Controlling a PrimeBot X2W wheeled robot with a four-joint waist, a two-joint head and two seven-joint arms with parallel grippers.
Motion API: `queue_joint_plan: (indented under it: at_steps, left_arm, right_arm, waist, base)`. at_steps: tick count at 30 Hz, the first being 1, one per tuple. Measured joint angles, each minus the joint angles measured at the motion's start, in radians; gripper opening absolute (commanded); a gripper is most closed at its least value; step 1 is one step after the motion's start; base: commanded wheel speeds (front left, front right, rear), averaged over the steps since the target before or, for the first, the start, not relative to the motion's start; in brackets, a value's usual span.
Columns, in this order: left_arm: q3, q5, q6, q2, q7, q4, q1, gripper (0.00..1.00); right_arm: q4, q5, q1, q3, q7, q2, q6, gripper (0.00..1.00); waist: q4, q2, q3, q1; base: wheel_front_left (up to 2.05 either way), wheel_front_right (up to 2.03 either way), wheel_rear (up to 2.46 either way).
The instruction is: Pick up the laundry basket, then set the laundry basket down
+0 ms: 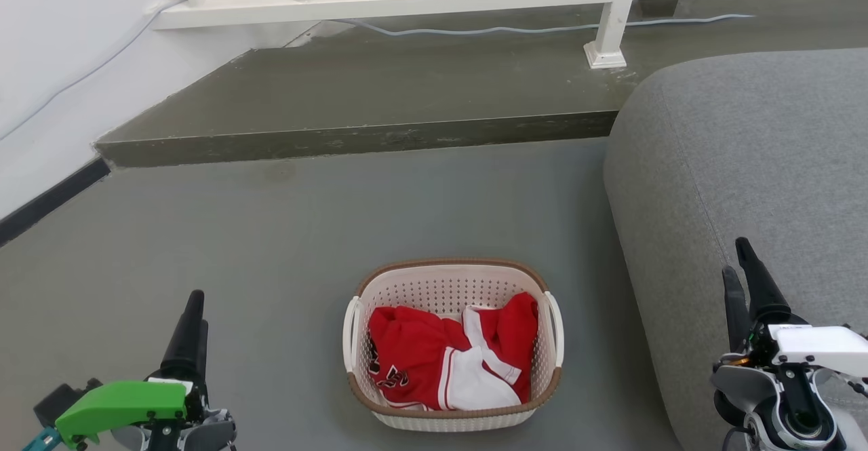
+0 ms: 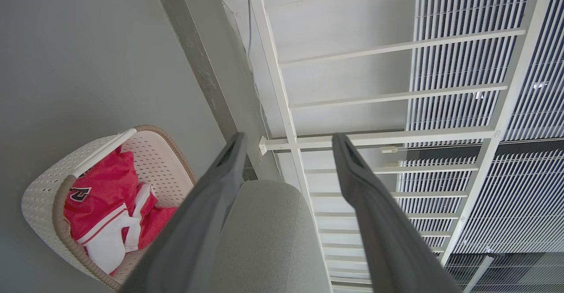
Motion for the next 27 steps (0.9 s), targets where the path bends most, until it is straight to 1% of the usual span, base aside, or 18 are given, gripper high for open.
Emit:
queue_joint_plan:
  at_steps: [5,14,22,27]
  left_arm:
    - [-0.023,0.046,0.0,0.011,-0.016,-0.005,-0.01,1.0]
    - [-0.06,0.152,0.0,0.031,-0.045,-0.013,-0.014,1.0]
    - [-0.058,0.298,0.0,0.038,-0.066,-0.031,-0.034,1.0]
    - [-0.087,0.393,0.0,0.048,-0.085,-0.032,-0.034,1.0]
  right_arm:
    - [-0.012,-0.037,-0.001,0.028,-0.015,-0.012,0.0,1.0]
    - [-0.026,-0.15,-0.011,0.089,-0.048,-0.055,0.0,1.0]
    - [-0.028,-0.257,-0.02,0.144,-0.076,-0.084,0.0,1.0]
    - [-0.024,-0.327,-0.021,0.174,-0.09,-0.098,0.0,1.0]
  waist:
    - [0.0,0.0,0.001,0.0]
    - [0.0,0.0,0.004,0.0]
    - [0.001,0.0,0.007,0.0]
    - [0.001,0.0,0.007,0.0]
  base:
    - [0.0,0.0,0.0]
    - [0.0,0.0,0.0]
    - [0.0,0.0,0.0]
    - [0.0,0.0,0.0]
